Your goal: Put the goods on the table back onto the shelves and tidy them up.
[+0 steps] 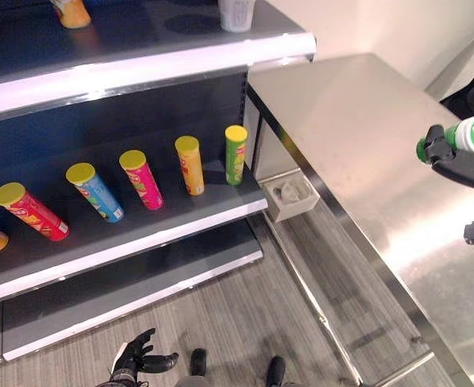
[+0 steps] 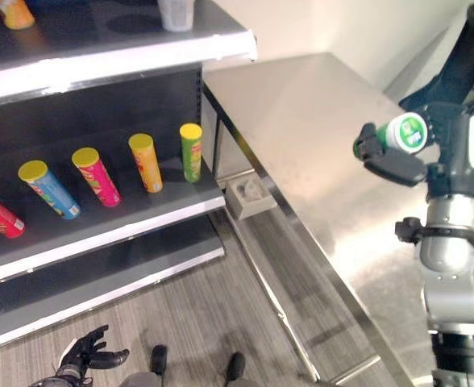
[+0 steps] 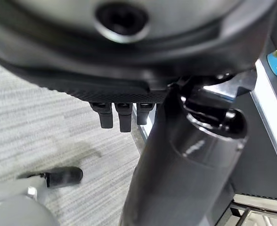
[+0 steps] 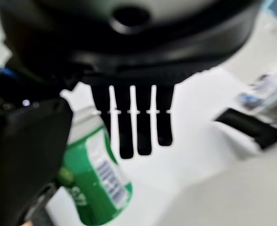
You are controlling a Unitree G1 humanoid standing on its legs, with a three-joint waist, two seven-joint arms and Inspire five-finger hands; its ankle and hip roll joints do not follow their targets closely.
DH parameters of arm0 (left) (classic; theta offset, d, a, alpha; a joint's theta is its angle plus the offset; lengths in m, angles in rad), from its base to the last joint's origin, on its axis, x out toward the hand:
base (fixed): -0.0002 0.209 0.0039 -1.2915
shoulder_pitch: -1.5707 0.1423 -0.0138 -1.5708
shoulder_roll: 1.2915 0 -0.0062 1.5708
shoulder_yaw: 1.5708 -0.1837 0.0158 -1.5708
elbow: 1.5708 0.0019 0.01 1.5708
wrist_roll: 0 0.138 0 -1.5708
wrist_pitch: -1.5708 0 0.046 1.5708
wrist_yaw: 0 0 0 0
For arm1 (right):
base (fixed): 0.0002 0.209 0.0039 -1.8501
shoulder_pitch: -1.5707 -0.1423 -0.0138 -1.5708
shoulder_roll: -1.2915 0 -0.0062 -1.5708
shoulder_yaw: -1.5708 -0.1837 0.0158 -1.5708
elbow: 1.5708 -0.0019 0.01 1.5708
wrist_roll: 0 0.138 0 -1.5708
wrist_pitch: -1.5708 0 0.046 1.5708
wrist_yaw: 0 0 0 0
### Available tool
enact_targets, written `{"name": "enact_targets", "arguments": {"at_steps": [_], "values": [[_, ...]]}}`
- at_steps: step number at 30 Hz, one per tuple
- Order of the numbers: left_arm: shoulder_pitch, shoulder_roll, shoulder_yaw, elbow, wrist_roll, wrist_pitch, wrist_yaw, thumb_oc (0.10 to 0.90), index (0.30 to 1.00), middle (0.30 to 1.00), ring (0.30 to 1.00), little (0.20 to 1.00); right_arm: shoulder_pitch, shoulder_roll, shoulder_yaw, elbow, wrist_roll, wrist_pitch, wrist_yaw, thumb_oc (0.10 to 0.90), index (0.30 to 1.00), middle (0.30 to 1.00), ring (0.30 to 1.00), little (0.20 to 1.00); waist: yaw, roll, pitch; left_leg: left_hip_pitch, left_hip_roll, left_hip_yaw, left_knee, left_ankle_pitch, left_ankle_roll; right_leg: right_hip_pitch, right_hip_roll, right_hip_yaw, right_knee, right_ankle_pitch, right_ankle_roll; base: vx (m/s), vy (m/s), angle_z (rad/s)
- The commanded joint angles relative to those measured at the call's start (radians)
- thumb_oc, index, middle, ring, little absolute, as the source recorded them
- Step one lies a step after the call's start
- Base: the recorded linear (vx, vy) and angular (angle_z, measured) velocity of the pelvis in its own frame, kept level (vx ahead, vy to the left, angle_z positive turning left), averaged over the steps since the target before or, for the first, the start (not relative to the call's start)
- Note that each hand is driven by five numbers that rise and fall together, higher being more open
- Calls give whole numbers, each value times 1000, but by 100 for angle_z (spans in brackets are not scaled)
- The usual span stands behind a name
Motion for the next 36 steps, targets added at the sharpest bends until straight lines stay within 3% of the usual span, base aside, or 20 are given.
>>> {"name": "enact_targets", "arguments": {"at_steps": [1,5,13,18,22,25,32,36], "values": [[-1,74,6,0,-5,-26,-14,800,900,900,900,900,-179,-167,39,-42,141,-133,17,400,300,300,300,300,53,-45,-104,33,96,51,18,-60,-91,51,25,-26,10,-129,18,-16,-58,6],[7,72,10,19,-12,-27,-15,800,900,900,900,900,-260,-201,101,-17,224,-151,45,400,300,300,300,300,66,-52,-110,39,106,44,16,-53,-98,63,36,-35,10,-135,12,-21,-56,8],[17,88,13,49,-30,-35,-24,800,900,900,900,900,-520,-282,324,63,447,-187,136,400,300,300,300,300,114,-69,-110,26,125,6,23,-26,-113,76,57,-59,12,-149,-4,-41,-56,12],[-20,111,-17,61,-32,-43,-23,800,900,900,900,900,-693,-333,466,123,534,-198,167,400,300,300,300,300,139,-75,-86,-34,128,-21,52,-1,-134,80,48,-137,16,-150,-8,-71,-20,38],[-55,115,-45,64,-34,-49,-17,800,900,900,900,900,-796,-336,554,172,571,-202,176,400,300,300,300,300,148,-72,-78,-64,136,18,65,10,-133,91,28,-206,17,-143,0,-25,37,56],[-68,113,-56,70,-31,-51,-15,800,900,900,900,900,-844,-330,600,206,573,-198,176,400,300,300,300,300,150,-65,-89,-56,141,37,51,-2,-137,105,25,-216,12,-156,9,88,44,64],[-84,118,-94,88,-8,-58,-13,800,900,900,900,900,-913,-317,665,296,565,-169,172,400,300,300,300,300,178,-39,-117,-69,65,8,41,-36,-105,119,-66,-283,51,-141,45,84,187,37],[-75,131,-94,83,6,-63,-12,800,900,900,900,900,-895,-317,658,311,545,-156,174,400,300,300,300,300,178,-36,-121,-57,7,4,34,-64,-67,98,-141,-291,139,-138,69,103,236,35]]}}
